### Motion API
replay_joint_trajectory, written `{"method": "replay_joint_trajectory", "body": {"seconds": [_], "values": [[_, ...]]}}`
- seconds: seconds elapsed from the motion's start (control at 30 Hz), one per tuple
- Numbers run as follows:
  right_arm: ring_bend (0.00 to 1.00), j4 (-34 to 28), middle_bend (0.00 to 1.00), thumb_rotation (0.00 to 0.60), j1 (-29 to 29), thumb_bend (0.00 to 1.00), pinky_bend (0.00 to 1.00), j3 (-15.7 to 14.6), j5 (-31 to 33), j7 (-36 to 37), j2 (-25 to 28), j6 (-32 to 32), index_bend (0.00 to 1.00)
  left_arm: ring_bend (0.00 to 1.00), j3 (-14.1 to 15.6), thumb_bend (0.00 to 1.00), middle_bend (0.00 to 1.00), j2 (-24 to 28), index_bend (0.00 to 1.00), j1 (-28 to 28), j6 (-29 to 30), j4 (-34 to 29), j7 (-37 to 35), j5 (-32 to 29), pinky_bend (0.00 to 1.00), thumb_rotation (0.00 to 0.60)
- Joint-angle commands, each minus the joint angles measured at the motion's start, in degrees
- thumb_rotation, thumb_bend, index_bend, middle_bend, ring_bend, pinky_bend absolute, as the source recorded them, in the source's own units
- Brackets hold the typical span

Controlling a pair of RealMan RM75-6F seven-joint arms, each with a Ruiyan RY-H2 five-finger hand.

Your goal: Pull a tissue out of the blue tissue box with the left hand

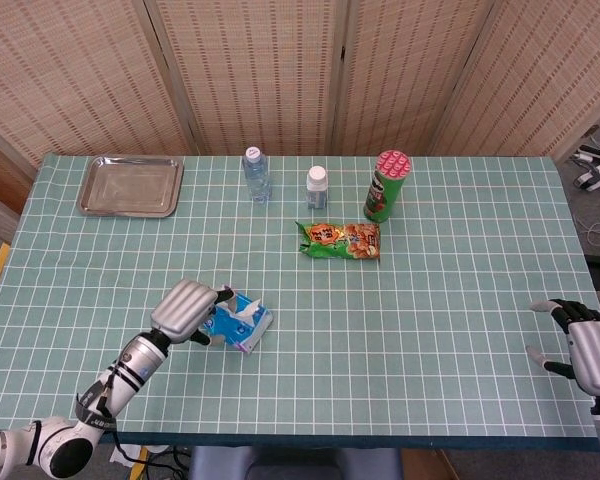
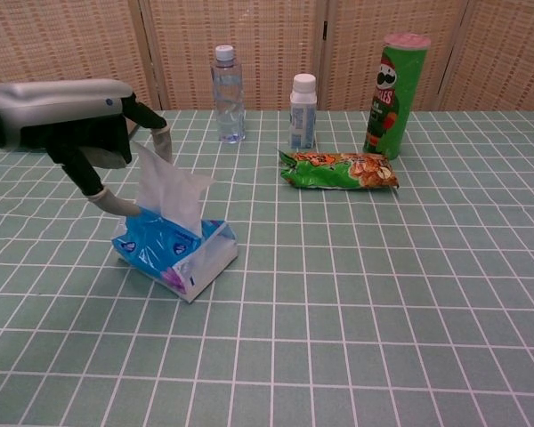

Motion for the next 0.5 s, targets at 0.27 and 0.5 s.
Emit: {"method": "replay_joint_trajectory", "body": {"seconds": [0.27,0.5], "values": [[0.31,0.0,0.38,0.6,-0.08,0.11,0.42,0.01,-0.03,0.27,0.11,0.15,0.33,1.0,0.36,0.18,1.0,-1.05,0.6,0.1,1.32,0.48,0.12,1.09,1.0,0.6],[0.31,0.03,0.38,0.6,-0.02,0.11,0.42,0.02,0.0,0.36,0.16,0.01,0.33,1.0,0.58,0.29,1.0,-2.01,0.62,0.41,2.33,1.4,-0.39,2.28,1.0,0.6]]}}
